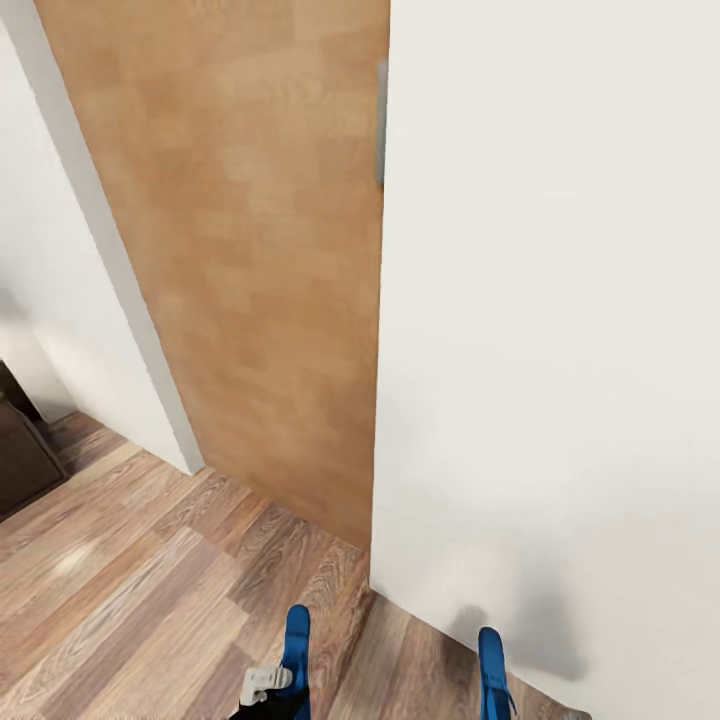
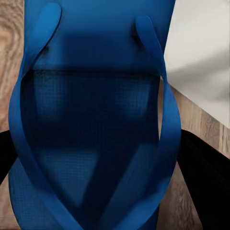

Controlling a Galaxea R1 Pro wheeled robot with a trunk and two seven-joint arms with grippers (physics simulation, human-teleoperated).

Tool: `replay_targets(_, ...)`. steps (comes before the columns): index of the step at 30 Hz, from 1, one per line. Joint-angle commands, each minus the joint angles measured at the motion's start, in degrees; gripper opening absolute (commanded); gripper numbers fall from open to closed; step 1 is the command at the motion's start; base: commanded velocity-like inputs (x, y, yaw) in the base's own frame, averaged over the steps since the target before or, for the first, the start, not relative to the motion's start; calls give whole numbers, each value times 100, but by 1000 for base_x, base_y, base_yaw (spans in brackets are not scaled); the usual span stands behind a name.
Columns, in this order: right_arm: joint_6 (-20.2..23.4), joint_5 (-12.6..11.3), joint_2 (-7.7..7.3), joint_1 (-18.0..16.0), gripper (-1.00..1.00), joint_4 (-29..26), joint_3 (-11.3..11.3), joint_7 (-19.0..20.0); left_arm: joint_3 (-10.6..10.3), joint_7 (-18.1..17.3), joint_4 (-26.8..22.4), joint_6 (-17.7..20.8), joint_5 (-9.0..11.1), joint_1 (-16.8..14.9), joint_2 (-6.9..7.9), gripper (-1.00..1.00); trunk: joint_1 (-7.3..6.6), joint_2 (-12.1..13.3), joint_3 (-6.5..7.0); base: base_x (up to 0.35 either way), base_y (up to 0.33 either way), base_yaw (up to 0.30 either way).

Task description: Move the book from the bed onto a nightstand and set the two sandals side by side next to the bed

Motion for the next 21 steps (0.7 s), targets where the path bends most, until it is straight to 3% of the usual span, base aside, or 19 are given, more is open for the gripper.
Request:
replay_targets(1,25,-22,-1,-1,-100,1,-10,2,-24,-11,10,-25,34,-6,0,-100,-1,-2,-5,0,0,291)
replay_targets(21,25,-1,5,-1,-100,1,-8,0,-26,-11,10,-25,34,-6,1,-100,-1,-2,-5,0,0,291)
